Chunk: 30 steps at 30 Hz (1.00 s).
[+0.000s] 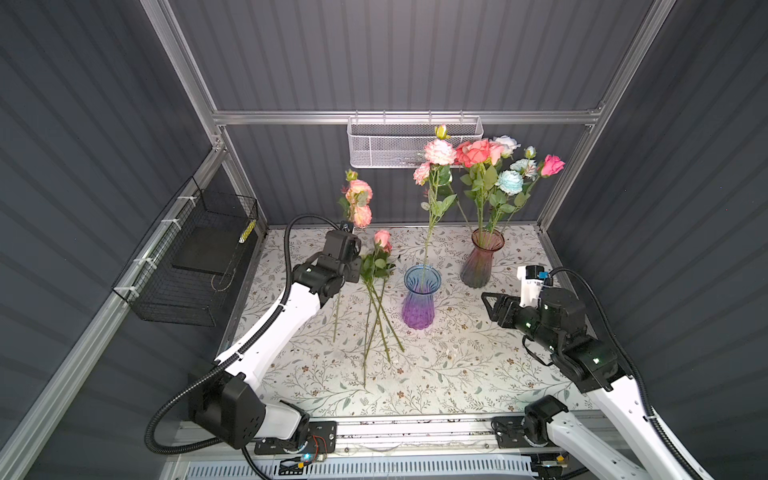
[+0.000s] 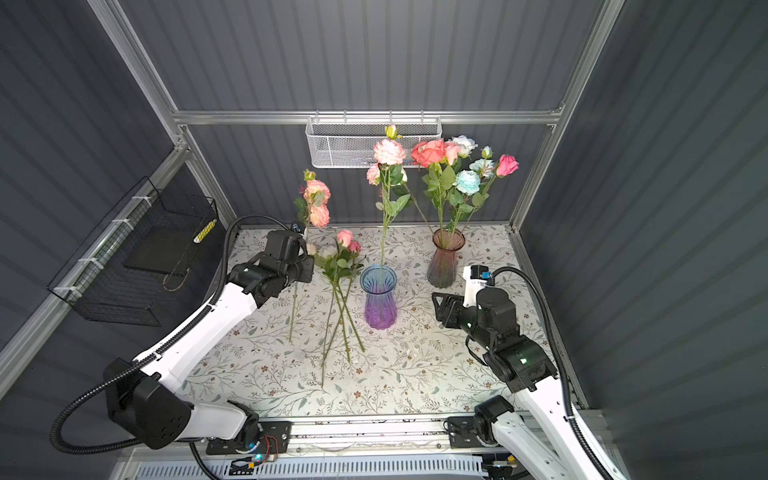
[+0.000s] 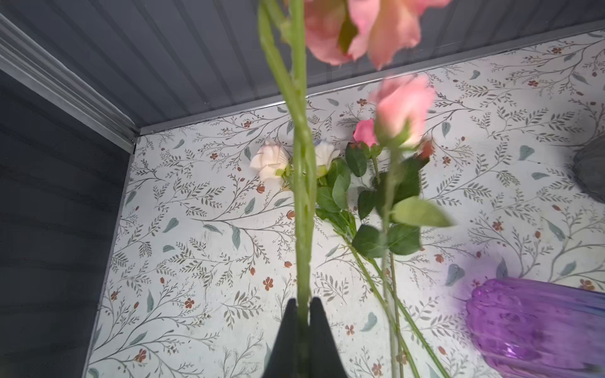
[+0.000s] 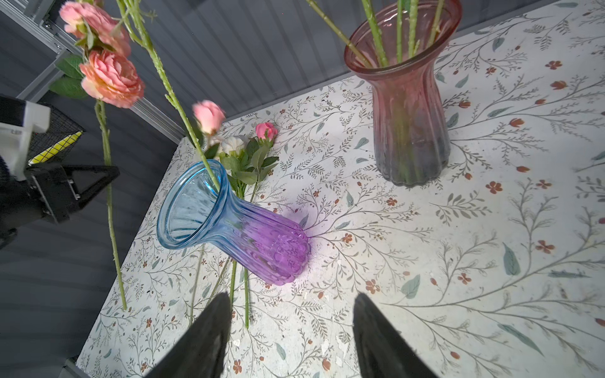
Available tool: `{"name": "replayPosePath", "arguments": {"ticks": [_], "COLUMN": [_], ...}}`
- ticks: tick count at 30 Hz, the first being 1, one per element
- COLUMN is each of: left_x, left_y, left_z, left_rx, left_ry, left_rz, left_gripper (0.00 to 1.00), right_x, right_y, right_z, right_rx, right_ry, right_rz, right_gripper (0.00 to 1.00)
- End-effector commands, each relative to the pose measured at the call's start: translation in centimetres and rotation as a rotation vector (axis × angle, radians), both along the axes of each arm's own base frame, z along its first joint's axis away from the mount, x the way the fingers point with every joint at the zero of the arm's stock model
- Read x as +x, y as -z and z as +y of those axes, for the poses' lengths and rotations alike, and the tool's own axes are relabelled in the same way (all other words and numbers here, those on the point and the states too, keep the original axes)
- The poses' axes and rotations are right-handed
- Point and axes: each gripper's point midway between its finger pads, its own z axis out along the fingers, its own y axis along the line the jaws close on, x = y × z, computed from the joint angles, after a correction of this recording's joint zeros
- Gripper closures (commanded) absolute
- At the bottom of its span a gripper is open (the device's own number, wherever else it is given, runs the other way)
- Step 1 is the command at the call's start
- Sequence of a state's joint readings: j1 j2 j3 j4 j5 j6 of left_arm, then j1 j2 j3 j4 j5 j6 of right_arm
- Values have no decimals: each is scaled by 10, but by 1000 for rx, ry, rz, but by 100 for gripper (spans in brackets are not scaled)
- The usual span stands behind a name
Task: Arrange the flowers into the vase
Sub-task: 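Raise the peach-pink flower stem high above the bunch with the left gripper, then lower the flower stem into the blue-purple vase with the left gripper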
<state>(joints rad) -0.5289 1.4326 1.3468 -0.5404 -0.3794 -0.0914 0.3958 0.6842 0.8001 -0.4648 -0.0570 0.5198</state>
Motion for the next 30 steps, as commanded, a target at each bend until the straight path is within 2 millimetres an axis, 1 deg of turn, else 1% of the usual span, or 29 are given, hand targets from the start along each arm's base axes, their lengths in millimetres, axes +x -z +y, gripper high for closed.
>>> {"name": "replayPosePath", "arguments": {"ticks": [1,3,5,8,10,12,16,17,19,21,23,25,29,30], "left_x": [-11,-14,-16,-29,-43,-59,-91,-98,-108,-114,-116,-114,-112,-107], "left_y": [30,25,6,-49,-88,-123,-185,-198,-228,-250,-265,-272,-274,-270], "left_z": [-11,-7,-11,-15,-14,-22,-37,-40,-44,-49,-58,-75,-116,-125], "left_rx": [-11,-25,-86,-232,-321,-416,-630,-677,-774,-842,-900,-906,-841,-820], "left_ry": [45,24,44,107,147,236,406,441,498,550,588,626,697,702], "left_rz": [86,72,16,-186,-322,-419,-593,-628,-694,-740,-771,-794,-846,-848], "left_gripper": [100,100,100,100,100,100,100,100,100,100,100,100,100,100], "right_x": [0,0,-1,-2,-2,-3,-2,-1,0,1,3,5,6,6], "right_y": [-5,-5,-5,-11,-16,-20,-26,-31,-36,-38,-39,-40,-38,-38], "right_z": [4,4,5,5,5,9,14,16,19,19,16,15,18,19], "right_rx": [10,13,17,15,16,35,52,63,86,107,125,129,128,125], "right_ry": [-16,-15,-22,-27,-32,-50,-73,-82,-92,-86,-63,-51,-61,-67], "right_rz": [-16,-14,-11,-26,-41,-59,-83,-109,-144,-178,-197,-201,-183,-178], "right_gripper": [39,39,39,39,39,39,39,39,38,37,37,37,36,36]}}
